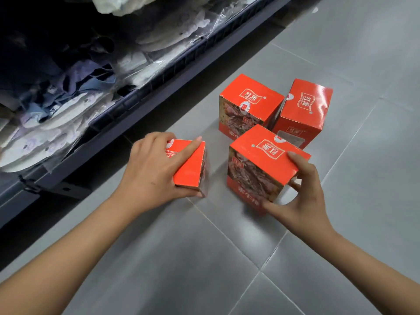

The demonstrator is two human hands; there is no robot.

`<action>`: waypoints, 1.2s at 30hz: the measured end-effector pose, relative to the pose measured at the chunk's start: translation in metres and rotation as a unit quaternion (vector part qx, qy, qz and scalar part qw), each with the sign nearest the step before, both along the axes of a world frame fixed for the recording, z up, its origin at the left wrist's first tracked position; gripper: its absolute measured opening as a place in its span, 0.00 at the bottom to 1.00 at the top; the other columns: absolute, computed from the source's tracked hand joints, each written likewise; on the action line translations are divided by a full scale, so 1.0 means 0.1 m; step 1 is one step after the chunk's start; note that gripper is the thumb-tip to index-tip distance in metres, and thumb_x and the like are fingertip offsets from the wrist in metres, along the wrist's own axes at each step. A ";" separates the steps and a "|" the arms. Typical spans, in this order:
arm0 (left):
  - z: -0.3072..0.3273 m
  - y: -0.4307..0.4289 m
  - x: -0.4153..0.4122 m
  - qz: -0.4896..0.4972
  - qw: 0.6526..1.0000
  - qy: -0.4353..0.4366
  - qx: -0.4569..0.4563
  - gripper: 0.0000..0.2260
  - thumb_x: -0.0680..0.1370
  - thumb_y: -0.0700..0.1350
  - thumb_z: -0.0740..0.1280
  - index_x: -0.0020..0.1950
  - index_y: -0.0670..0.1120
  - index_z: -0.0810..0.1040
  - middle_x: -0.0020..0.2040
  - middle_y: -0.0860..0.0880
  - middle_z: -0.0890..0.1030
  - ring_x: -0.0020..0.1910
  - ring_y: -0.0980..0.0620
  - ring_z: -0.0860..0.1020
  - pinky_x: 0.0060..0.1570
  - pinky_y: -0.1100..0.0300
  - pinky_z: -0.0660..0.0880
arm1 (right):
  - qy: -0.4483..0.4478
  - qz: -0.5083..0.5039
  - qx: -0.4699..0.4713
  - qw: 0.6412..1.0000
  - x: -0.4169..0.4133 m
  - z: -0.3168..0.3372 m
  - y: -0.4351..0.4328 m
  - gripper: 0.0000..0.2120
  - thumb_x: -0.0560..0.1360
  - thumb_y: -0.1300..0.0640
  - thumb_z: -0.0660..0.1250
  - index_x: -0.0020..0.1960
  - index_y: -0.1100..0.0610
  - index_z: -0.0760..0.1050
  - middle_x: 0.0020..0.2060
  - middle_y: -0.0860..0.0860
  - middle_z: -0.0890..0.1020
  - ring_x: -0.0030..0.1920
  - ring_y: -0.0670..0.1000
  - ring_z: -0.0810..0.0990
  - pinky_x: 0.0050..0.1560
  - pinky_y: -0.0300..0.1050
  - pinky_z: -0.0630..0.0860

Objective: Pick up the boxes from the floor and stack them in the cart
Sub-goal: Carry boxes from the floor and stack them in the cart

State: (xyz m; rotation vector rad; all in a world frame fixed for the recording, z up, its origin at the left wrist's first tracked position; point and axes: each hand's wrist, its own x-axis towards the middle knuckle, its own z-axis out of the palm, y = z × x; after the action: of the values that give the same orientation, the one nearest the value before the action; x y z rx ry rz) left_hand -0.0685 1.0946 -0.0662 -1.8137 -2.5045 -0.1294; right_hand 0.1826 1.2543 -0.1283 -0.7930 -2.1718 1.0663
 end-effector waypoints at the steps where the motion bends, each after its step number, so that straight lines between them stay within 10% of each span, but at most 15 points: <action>1: 0.03 0.01 -0.01 0.012 1.000 0.001 0.007 0.44 0.62 0.77 0.59 0.75 0.58 0.62 0.59 0.39 0.72 0.58 0.38 0.70 0.53 0.43 0.69 | 0.001 -0.002 -0.007 1.000 -0.05 0.05 0.00 0.46 0.60 0.48 0.78 0.71 0.49 0.59 0.65 0.50 0.67 0.64 0.47 0.70 0.59 0.50 0.76; 19: 0.92 -0.28 0.26 0.134 0.988 -0.076 0.005 0.45 0.61 0.77 0.59 0.75 0.60 0.60 0.61 0.41 0.71 0.59 0.39 0.69 0.54 0.41 0.72 | -0.081 -0.034 -0.026 0.996 0.04 0.96 -0.48 0.55 0.50 0.60 0.84 0.68 0.34 0.60 0.56 0.45 0.69 0.57 0.40 0.73 0.53 0.45 0.75; 28: 2.31 -0.78 0.45 0.114 0.990 -0.052 -0.065 0.46 0.61 0.76 0.60 0.75 0.57 0.62 0.59 0.40 0.70 0.57 0.40 0.68 0.55 0.42 0.70 | -0.163 0.032 -0.024 0.986 0.27 2.58 -0.67 0.56 0.50 0.61 0.83 0.64 0.26 0.58 0.54 0.45 0.69 0.49 0.42 0.72 0.46 0.34 0.70; 36: 4.26 -1.19 0.46 0.116 0.991 -0.037 -0.061 0.44 0.61 0.76 0.58 0.74 0.56 0.63 0.60 0.38 0.72 0.59 0.38 0.69 0.56 0.42 0.70 | -0.199 0.170 0.036 0.964 -0.13 4.49 -0.79 0.51 0.52 0.58 0.83 0.68 0.39 0.62 0.53 0.51 0.71 0.50 0.48 0.72 0.49 0.32 0.66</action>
State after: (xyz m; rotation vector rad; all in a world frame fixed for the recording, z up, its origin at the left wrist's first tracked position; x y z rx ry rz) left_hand -0.0229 0.9756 0.3595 -1.5653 -2.8097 -0.0362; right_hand 0.1697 1.1752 0.3211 -0.6565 -2.7492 1.0492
